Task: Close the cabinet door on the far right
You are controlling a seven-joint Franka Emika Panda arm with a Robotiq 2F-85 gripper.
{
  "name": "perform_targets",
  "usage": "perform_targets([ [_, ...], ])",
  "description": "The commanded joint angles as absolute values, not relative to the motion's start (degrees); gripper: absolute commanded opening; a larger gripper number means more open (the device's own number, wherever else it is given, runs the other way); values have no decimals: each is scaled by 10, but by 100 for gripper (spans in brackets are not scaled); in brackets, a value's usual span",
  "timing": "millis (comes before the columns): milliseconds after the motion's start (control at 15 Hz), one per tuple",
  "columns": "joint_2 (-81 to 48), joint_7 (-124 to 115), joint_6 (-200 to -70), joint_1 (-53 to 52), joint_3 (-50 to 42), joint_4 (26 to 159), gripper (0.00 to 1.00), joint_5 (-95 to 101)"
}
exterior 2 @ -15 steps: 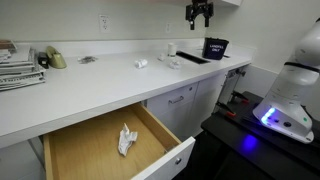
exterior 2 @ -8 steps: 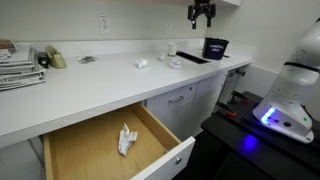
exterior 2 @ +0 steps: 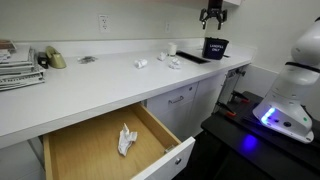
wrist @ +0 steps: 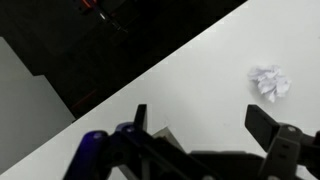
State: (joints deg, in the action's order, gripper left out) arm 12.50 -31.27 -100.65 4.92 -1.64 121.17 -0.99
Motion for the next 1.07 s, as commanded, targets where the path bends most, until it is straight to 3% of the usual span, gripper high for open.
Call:
perform_targets([
  [0, 135, -332, -1089, 95, -55, 1252, 100, -5],
  [533, 94, -366, -1300, 217, -158, 1315, 100, 53],
  [1000, 10, -406, -1352, 280, -236, 1242, 100, 94],
])
